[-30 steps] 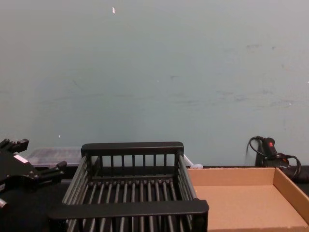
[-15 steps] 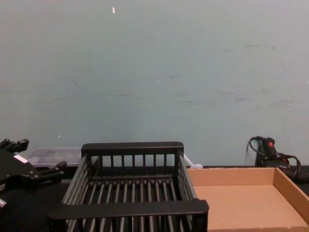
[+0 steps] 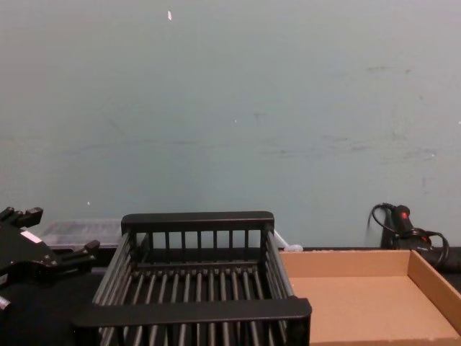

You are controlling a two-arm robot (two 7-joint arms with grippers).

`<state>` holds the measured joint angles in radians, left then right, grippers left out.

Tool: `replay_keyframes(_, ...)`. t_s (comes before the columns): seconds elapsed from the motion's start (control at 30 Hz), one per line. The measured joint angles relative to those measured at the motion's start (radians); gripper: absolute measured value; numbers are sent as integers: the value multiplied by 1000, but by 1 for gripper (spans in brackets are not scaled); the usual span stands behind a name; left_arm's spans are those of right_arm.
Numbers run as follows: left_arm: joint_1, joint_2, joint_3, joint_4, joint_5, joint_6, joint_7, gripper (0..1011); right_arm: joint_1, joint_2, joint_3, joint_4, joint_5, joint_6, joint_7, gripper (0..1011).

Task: Pick up the white tape and place it into the black box , Pick up the silver tape and place it into the brown box.

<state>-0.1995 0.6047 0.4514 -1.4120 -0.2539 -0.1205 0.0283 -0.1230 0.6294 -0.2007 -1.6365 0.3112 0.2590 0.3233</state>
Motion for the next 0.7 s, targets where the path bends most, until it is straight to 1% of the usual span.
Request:
replay_keyframes(0.1,0,0,0,0,0,0,0,1001,0,0,0,0,0,0,0,135)
replay_keyframes(0.17,0,0,0,0,0,0,0,1002,0,0,0,0,0,0,0,99)
replay_keyframes(0.63,0,0,0,0,0,0,0,1001,0,0,1,0,0,0,1,93)
replay_keyframes(0.7,0,0,0,0,0,0,0,1001,-3,-2,6,-1,-2,-8,8,93)
